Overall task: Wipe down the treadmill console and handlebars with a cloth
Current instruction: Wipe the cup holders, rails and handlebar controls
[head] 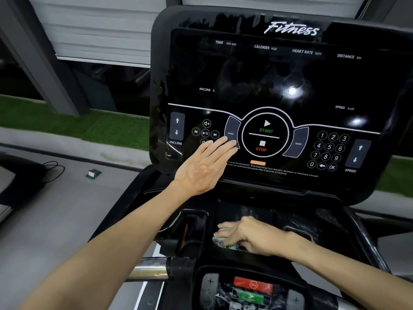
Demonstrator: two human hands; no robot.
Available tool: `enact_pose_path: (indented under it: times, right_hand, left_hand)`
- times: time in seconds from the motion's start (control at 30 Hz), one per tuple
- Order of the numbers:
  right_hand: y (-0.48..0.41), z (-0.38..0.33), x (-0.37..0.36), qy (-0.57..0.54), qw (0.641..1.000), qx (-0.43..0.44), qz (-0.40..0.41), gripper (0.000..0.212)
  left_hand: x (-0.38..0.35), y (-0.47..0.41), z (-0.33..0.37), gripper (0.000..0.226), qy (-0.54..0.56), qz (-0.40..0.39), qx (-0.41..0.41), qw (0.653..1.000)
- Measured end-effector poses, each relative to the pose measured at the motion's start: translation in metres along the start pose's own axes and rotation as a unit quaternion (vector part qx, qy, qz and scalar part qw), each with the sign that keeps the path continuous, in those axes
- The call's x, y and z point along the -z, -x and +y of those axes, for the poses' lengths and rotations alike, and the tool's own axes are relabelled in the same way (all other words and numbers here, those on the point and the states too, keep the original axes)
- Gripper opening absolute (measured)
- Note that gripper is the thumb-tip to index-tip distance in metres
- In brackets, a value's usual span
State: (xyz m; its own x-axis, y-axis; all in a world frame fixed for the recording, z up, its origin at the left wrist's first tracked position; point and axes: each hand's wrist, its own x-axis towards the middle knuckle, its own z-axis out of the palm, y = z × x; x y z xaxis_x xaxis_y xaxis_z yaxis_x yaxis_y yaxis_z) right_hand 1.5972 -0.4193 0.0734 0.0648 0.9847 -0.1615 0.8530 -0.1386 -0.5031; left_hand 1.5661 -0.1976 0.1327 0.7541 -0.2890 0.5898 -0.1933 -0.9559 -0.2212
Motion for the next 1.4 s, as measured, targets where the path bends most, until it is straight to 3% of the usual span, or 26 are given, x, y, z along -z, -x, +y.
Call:
enact_pose_path:
  times: [0.2, 0.37, 0.53, 0.73, 0.9, 1.07, 1.27, 1.4]
  right_hand:
    - [0.037, 0.014, 0.008, -0.029, 0.999, 0.002, -0.027, 0.068]
    - [0.086, 0.033, 0.008, -0.05, 0.997, -0.051, -0.02, 0.05]
    - [0.037, 0.016, 0.006, 0.002, 1.0, -0.005, -0.008, 0.066]
    - [-0.019, 0.011, 0.003, 0.014, 0.999, 0.04, 0.027, 0.062]
    - [0.04, 0.025, 0.002, -0.015, 0.999, 0.029, 0.021, 0.072]
    - [0.086, 0.043, 0.003, -0.005, 0.999, -0.004, 0.04, 0.066]
    - [0.025, 0.026, 0.011, 0.093, 0.993, 0.047, 0.048, 0.073]
    - [-0.019, 0.026, 0.011, 0.123, 0.989, 0.06, 0.061, 0.06]
  left_hand:
    - [-0.001, 0.0, 0.0, 0.046, 0.009, 0.001, 0.011, 1.0]
    - [-0.003, 0.0, 0.0, 0.047, 0.002, 0.002, 0.009, 1.0]
    - [-0.001, 0.0, 0.002, 0.046, -0.001, 0.001, 0.006, 1.0]
    - [0.001, 0.0, 0.001, 0.046, -0.002, -0.013, 0.009, 1.0]
    - [0.0, 0.0, 0.001, 0.047, -0.003, -0.014, 0.007, 1.0]
    - [-0.001, 0.0, 0.0, 0.047, -0.008, -0.011, 0.01, 1.0]
    - [-0.001, 0.0, 0.001, 0.048, -0.01, -0.013, 0.003, 1.0]
    - [0.001, 0.0, 0.001, 0.048, -0.011, -0.017, 0.007, 1.0]
